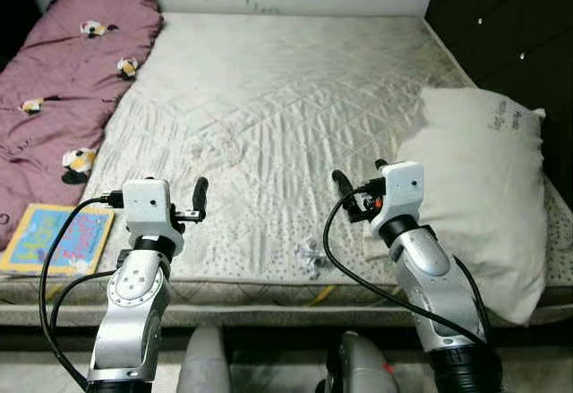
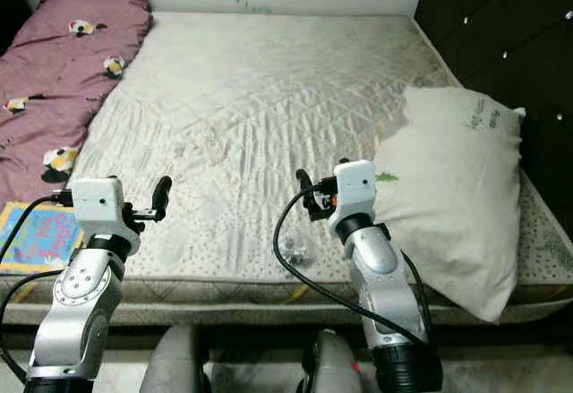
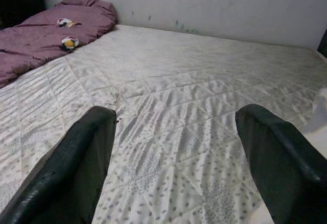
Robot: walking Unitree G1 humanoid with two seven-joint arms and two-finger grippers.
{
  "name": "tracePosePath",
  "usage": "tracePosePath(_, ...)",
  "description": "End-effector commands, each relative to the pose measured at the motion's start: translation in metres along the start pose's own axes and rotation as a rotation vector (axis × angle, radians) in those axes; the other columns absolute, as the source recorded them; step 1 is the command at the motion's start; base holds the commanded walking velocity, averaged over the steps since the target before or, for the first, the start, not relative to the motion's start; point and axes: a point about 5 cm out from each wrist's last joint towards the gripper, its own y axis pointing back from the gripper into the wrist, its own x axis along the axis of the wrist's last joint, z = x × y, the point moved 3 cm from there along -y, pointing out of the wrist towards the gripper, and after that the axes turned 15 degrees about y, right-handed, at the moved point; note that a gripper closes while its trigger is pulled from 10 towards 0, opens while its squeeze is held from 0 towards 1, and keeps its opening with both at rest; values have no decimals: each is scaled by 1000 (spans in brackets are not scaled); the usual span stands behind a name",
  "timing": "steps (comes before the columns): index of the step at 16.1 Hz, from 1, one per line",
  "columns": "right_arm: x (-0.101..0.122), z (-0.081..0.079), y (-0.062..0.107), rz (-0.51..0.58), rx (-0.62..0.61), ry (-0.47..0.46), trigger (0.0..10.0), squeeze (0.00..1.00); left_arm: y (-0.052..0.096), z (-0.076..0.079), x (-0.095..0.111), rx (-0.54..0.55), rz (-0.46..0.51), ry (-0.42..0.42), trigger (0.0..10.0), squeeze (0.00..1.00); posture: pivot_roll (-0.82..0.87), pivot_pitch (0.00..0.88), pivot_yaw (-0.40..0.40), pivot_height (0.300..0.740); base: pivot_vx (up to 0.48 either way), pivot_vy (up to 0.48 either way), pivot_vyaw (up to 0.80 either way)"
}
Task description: Clean up the room
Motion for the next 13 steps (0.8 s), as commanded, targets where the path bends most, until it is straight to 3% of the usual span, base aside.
tracePosePath(1, -3, -2, 0, -9, 12, -6, 10000, 0, 2, -2, 0, 14, -1, -3, 10000, 0, 32, 0, -32, 604, 0, 0, 0)
tracePosePath(6, -3, -3, -1, -6, 24, 0, 10000, 0, 2, -2, 0, 31, 4, -15, 10000, 0, 29, 0, -32, 560, 0, 0, 0)
tracePosePath(13, -4, -5, 0, 1, 54, 29, 10000, 0, 3, -5, 2, 40, 0, -4, 10000, 0, 38, 0, -42, 560, 0, 0, 0)
